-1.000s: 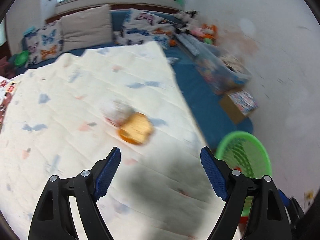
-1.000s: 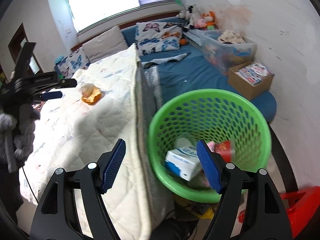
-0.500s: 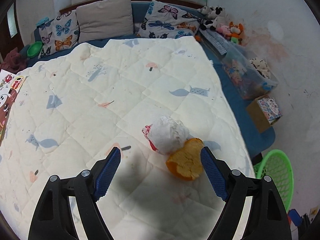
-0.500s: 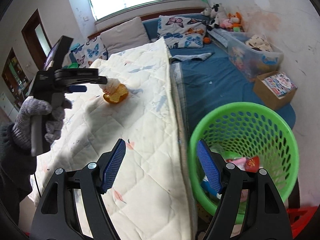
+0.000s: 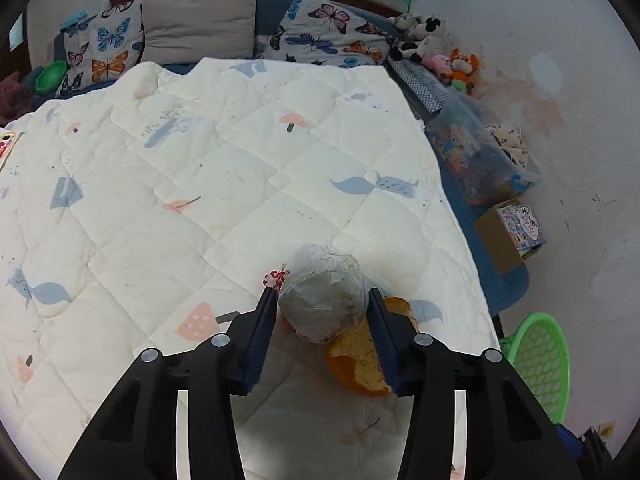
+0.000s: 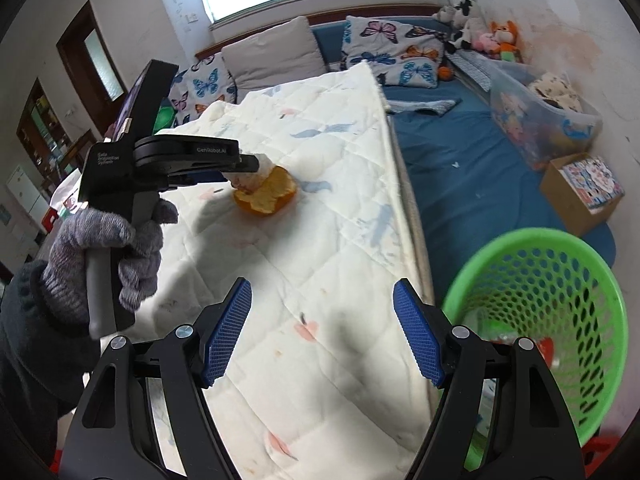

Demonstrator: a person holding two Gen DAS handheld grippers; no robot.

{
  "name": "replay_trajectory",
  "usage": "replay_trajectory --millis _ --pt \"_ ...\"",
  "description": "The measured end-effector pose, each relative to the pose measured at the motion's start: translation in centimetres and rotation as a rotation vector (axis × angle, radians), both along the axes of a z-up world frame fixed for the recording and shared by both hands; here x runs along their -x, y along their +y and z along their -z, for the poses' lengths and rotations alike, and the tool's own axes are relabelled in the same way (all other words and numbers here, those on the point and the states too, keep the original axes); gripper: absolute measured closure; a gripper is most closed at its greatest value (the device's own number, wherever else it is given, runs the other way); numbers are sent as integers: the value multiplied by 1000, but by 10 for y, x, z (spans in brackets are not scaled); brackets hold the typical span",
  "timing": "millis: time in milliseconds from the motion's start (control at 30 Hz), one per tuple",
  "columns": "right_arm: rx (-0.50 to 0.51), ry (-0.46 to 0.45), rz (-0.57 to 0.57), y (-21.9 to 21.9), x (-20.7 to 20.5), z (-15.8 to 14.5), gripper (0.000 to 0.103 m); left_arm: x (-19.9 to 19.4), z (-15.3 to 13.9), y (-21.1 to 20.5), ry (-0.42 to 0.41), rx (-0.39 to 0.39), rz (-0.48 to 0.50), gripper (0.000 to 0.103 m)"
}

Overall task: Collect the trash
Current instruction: 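Close the left tool on the crumpled white paper ball, then grasp the orange peel with the right tool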

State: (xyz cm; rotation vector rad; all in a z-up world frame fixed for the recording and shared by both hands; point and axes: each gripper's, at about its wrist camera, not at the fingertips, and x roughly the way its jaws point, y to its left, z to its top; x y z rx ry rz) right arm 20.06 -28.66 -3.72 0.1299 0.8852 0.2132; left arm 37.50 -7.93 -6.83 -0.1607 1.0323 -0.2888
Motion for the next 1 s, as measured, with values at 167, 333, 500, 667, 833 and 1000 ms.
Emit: replay_trajectory --millis 167,333,500,667,833,1000 --pt "9 3 -55 22 -22 1 29 6 -5 10 -20 6 3 65" --pt "-1 21 -93 41 -50 8 29 15 -16 30 -43 27 -9 66" --pt "2 47 -124 59 -77 20 29 28 -31 54 -76 44 -33 66" --pt "8 71 -126 73 -99 32 29 37 -38 76 -85 52 -53 66" --pt "5 80 -118 79 -110 38 29 41 -40 86 -96 29 -63 66" --pt "20 91 -106 84 -123 45 30 45 -39 96 -88 33 -75 66"
